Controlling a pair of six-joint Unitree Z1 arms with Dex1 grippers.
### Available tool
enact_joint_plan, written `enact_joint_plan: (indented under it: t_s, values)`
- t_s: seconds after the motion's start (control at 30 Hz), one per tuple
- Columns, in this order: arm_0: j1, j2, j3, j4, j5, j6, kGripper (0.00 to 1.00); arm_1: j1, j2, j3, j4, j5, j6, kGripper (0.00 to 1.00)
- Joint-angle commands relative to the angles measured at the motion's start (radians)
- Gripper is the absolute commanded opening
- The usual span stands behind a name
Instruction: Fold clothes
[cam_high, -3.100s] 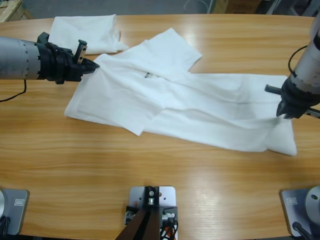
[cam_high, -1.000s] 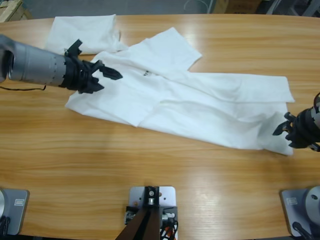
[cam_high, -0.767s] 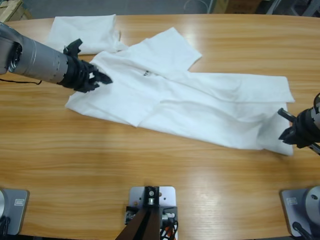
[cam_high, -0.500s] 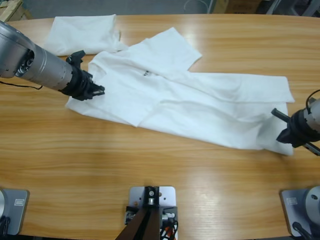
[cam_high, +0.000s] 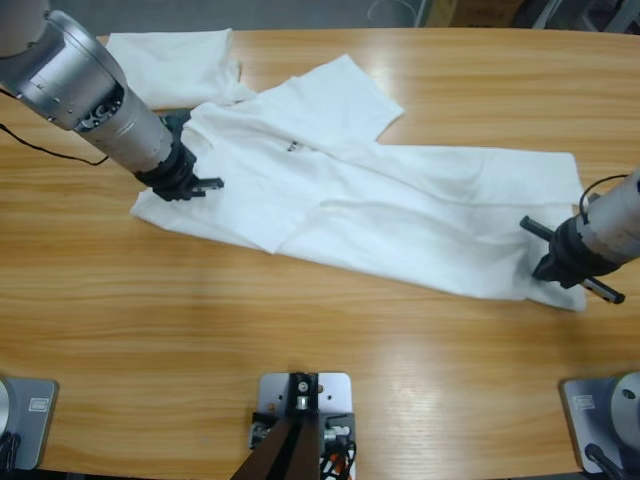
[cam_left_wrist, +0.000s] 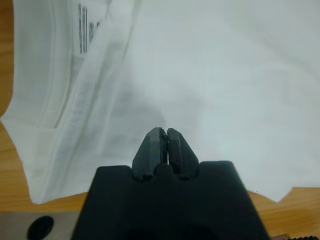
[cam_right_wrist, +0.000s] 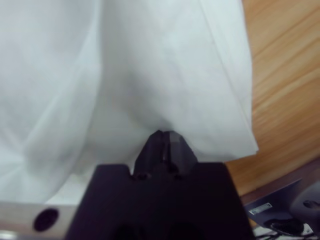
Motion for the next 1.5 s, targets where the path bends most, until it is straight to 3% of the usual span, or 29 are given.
enact_joint_plan:
  t_s: [0.03, 0.33, 0.5, 0.63, 0.77, 0.93, 1.07, 1.5]
  values:
    - [-0.01, 0.095, -0.031, 0.04, 0.014, 0.009, 0.0, 0.009, 0.108, -0.043, 0.175, -0.043, 0.039, 0.0]
    - [-0.01, 0.104, -0.028, 0.067, 0.03, 0.003, 0.0, -0.002, 0.13, -0.06, 0.198, -0.072, 0.037, 0.0]
    - [-0.01, 0.093, -0.014, 0.093, 0.071, -0.002, 0.0, -0.085, 0.116, -0.062, 0.214, -0.076, 0.044, 0.0]
    - [-0.01, 0.09, 0.002, 0.093, 0.074, -0.009, 0.0, -0.088, -0.035, -0.058, 0.192, -0.109, 0.001, 0.0]
    - [-0.01, 0.091, -0.002, 0.092, 0.074, -0.016, 0.0, -0.045, -0.208, -0.061, 0.17, -0.065, -0.049, 0.0]
    - [-0.01, 0.067, 0.023, 0.095, 0.074, -0.037, 0.0, -0.043, -0.097, -0.061, 0.036, 0.012, -0.096, 0.0]
    - [-0.01, 0.044, 0.062, 0.095, 0.081, -0.053, 0.0, -0.044, 0.007, -0.038, -0.049, -0.005, -0.119, 0.0]
    - [-0.01, 0.025, 0.093, 0.094, 0.082, -0.061, 0.0, -0.191, 0.091, 0.012, -0.195, -0.028, -0.216, 0.0]
